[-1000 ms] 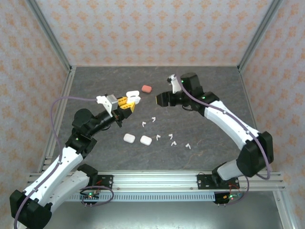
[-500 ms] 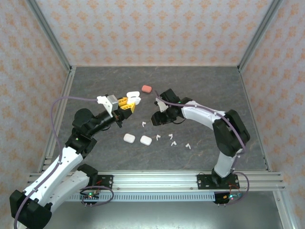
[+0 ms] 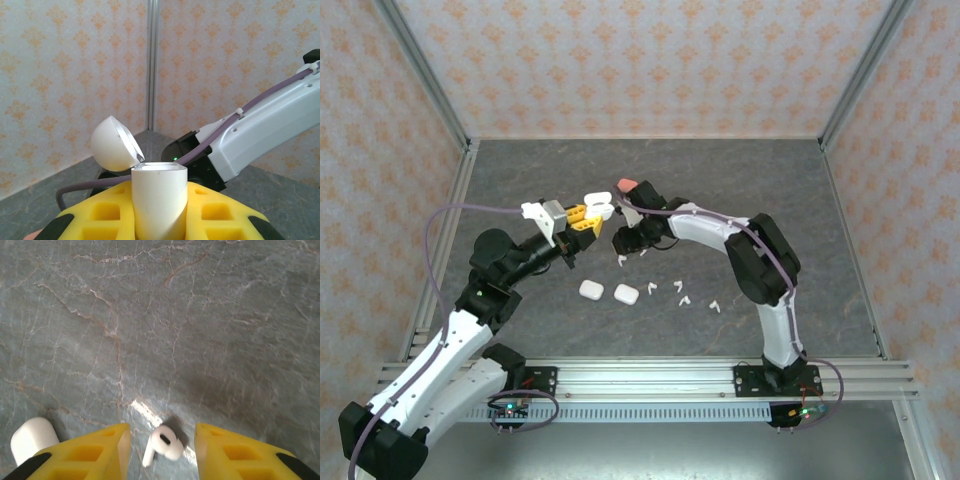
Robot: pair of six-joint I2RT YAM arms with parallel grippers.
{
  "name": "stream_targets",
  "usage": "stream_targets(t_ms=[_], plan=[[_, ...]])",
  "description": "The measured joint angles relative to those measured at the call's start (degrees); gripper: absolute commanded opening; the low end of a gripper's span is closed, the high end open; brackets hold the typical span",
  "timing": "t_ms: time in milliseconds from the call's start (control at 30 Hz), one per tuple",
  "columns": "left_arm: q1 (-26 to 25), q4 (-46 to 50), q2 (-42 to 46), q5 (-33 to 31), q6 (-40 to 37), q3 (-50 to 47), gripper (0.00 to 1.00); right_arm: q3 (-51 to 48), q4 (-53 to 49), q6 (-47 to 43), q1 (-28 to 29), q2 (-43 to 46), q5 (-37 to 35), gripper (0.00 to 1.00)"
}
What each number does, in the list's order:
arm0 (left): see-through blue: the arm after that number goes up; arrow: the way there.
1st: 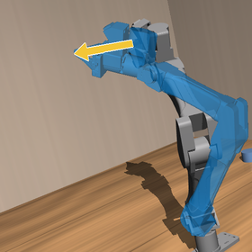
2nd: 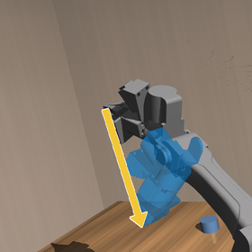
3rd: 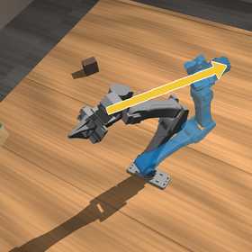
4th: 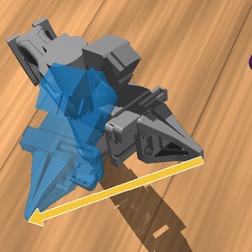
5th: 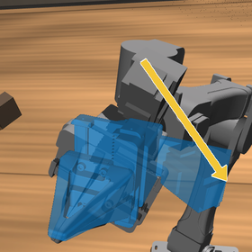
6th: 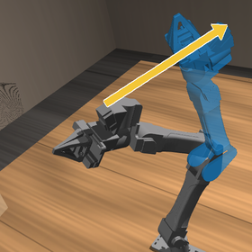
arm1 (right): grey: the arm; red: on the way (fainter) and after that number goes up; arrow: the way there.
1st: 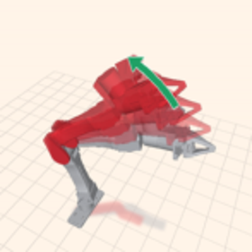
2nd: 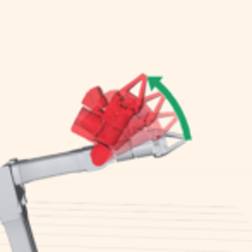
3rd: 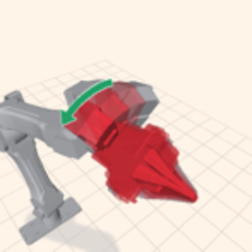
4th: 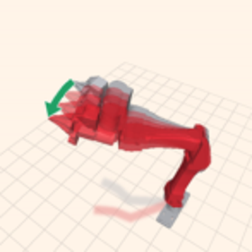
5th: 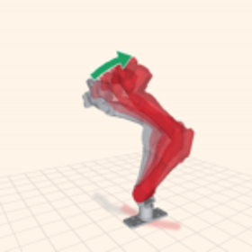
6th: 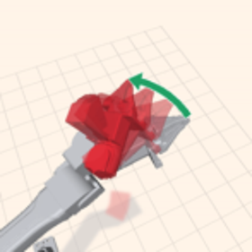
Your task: Insert the wireless bluetooth earbuds into the charging case
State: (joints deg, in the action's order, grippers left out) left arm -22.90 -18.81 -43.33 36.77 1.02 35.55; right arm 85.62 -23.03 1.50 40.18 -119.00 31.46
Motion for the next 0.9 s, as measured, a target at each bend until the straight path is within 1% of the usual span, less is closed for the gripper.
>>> stream_targets(t_ms=[167,300,567,900], plan=[[0.0,0.2,0.1,0.0,0.0,0.0,0.00,3.8,-0.6,-0.8,1.1,-4.0,-0.1,0.36],[0.0,0.4,0.2,0.0,0.0,0.0,0.00,5.4,-2.2,-2.0,2.1,-5.5,-0.1,0.36],[0.0,1.5,1.0,-0.4,0.0,0.0,0.00,5.5,-4.5,-4.1,2.4,-5.7,-0.3,0.35],[0.0,1.9,1.0,-1.2,0.0,0.0,0.00,4.1,-4.6,-5.4,2.4,-4.8,-1.1,0.35]])
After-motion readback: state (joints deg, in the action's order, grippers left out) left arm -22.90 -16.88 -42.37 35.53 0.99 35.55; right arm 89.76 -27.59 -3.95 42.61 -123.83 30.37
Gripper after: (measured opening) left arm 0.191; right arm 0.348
